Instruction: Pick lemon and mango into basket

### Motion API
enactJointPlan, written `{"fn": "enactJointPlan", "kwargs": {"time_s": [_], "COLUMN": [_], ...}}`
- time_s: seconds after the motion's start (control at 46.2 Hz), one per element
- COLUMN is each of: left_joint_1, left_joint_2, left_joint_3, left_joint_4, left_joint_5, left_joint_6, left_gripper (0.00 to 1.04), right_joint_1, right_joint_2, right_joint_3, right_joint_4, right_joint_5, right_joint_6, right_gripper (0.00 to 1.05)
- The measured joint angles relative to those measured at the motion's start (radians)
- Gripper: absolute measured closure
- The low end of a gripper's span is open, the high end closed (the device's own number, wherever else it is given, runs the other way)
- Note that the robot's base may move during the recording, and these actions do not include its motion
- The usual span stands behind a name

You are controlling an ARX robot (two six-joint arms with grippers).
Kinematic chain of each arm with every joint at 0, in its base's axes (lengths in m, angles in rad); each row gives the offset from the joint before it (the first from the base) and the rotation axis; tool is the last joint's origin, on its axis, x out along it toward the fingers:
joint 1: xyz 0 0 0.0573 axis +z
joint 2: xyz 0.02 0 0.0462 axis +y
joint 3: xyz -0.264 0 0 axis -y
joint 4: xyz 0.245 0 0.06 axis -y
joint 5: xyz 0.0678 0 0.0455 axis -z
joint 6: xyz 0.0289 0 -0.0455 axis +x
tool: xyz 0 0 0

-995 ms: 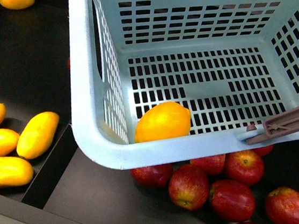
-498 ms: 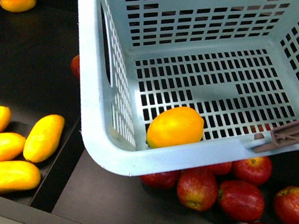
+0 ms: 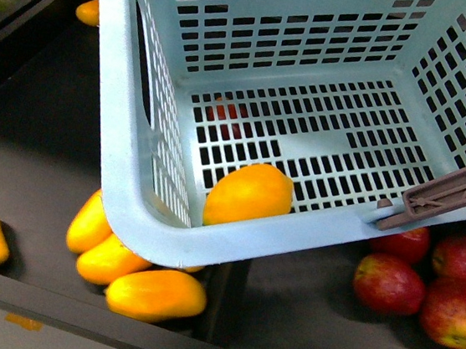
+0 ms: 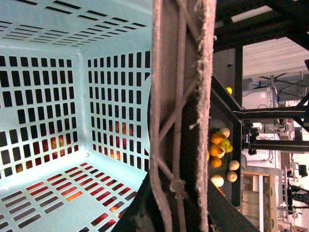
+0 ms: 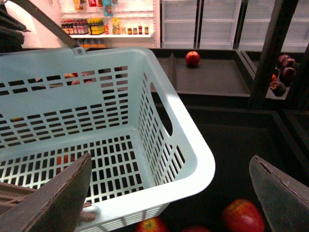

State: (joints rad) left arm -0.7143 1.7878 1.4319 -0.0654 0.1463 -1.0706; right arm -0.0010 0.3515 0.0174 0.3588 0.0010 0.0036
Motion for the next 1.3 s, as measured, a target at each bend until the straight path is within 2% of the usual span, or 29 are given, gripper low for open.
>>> {"fn": "enactJointPlan", "kwargs": {"time_s": [1.298], "left_joint_1": [0.003], "left_joint_2": [0.000], "left_joint_3": [0.001], "left_joint_4": [0.000], "left_joint_5": [0.002], "left_joint_6": [0.003], "left_gripper": [0.98], "right_joint_1": [0.000], "right_joint_2": [-0.001], "right_joint_3": [0.000], "right_joint_4": [-0.001], "right_joint_5": [-0.004], "right_joint_6": [-0.001], "right_gripper": [0.09]}}
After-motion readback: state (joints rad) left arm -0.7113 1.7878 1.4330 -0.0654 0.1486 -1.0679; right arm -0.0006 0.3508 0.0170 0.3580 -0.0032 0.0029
